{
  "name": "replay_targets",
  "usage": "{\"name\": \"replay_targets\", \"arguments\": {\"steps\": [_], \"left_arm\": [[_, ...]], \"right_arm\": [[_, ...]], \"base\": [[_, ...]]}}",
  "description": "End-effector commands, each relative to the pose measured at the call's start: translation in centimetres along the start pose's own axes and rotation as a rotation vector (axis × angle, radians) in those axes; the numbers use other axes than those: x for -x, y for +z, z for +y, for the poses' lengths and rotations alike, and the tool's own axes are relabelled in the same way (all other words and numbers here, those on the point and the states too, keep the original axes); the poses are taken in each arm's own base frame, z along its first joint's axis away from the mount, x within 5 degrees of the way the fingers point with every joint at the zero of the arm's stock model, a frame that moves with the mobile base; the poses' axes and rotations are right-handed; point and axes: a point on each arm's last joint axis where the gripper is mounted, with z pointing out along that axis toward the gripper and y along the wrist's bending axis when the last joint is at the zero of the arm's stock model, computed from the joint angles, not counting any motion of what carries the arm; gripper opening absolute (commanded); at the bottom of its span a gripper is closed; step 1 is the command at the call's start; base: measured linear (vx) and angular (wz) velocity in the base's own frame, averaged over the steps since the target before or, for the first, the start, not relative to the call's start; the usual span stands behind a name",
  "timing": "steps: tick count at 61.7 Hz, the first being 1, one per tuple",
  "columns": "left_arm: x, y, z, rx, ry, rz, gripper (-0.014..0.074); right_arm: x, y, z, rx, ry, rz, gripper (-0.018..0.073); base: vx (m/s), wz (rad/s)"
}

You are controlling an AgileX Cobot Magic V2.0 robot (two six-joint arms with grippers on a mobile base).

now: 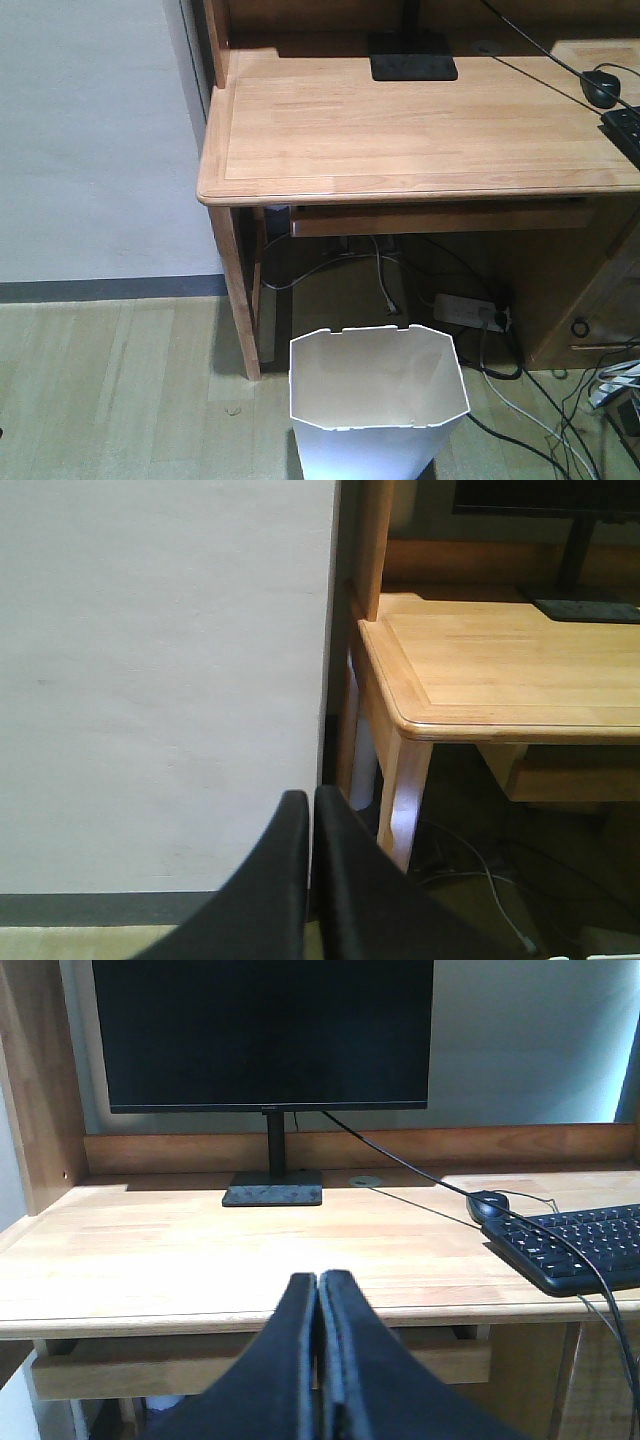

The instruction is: Move trash bin to bedside with robot

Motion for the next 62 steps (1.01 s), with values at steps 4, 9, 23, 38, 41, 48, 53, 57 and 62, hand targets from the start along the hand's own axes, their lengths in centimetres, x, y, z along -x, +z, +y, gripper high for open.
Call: {"name": "replay_targets", "arguments": {"steps": [4, 9, 23, 38, 41, 48, 53, 57, 62], "left_arm": [[0.3, -0.02, -0.01, -0.004, -0.01, -0.072, -0.0006], [0.3, -0.02, -0.01, -0.004, -0.01, -0.072, -0.0006], [0.3, -0.02, -0.01, -0.004, -0.01, -0.072, -0.0006], [0.3, -0.02, -0.01, -0.004, -0.01, -0.072, -0.0006], [0.3, -0.02, -0.01, -0.004, -0.01, -0.072, -0.0006], [0.3, -0.02, -0.01, -0.004, -0.01, -0.072, -0.0006], [0.3, -0.02, -0.01, -0.004, -0.01, -0.072, -0.0006], [0.3, -0.02, -0.01, -0.004, -0.01, -0.072, -0.0006], [0.3, -0.02, -0.01, -0.004, -0.01, -0.072, -0.0006]], "right_arm": [[0.51, -0.08, -0.05, -0.007, -0.016, -0.078, -0.0009], [0.51, -0.08, -0.05, -0.007, -0.016, -0.078, -0.0009], [0.51, -0.08, -0.05, -0.007, -0.016, -0.078, -0.0009], [0.51, -0.08, -0.05, -0.007, -0.016, -0.078, -0.0009], [0.51, -0.08, -0.05, -0.007, -0.016, -0.078, -0.0009], [0.51, -0.08, -0.05, -0.007, -0.016, -0.078, -0.0009], [0.51, -0.08, -0.05, -0.007, -0.016, -0.078, -0.0009], [0.51, -0.08, -0.05, -0.007, -0.016, -0.078, -0.0009], [0.51, -0.08, -0.05, -0.007, -0.016, -0.078, -0.0009]], "base": [[0.0, 0.0], [0.0, 0.0], [0.0, 0.0], [0.0, 0.0], [0.0, 0.0], [0.0, 0.0], [0.0, 0.0], [0.0, 0.0], [0.0, 0.0]]}}
